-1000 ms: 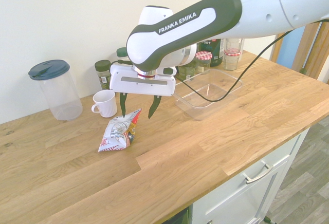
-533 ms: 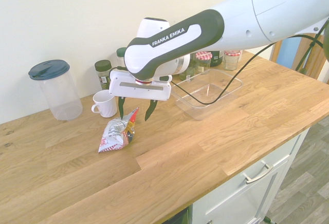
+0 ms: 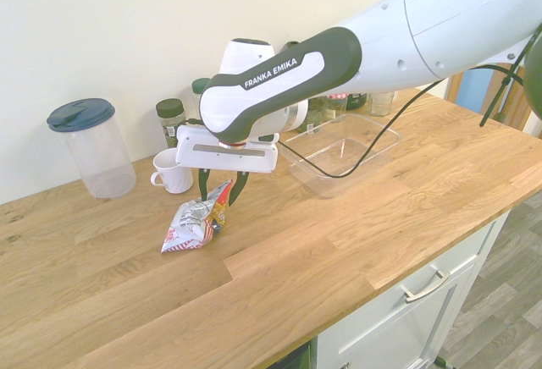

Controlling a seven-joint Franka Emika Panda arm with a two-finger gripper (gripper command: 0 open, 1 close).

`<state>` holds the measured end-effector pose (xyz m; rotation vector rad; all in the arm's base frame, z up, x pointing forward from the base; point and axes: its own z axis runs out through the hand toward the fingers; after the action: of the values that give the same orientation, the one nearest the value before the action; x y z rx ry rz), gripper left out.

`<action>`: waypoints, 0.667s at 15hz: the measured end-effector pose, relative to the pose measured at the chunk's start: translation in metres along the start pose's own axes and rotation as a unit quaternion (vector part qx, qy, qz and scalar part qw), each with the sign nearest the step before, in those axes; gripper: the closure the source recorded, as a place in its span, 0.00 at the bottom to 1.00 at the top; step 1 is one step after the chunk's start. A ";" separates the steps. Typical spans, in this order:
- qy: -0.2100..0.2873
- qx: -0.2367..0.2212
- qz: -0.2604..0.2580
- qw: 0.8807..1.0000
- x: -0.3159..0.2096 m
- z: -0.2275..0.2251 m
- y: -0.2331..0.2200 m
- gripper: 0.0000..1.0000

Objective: Put the chip bag into the container

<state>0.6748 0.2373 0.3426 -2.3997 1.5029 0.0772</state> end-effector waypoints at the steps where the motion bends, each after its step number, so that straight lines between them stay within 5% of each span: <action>1: 0.000 -0.001 -0.001 1.000 -0.001 0.001 0.000 1.00; 10: 0.008 0.001 -0.008 1.000 -0.010 -0.016 0.005 1.00</action>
<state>0.6639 0.2388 0.3589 -2.4158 1.4903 0.0516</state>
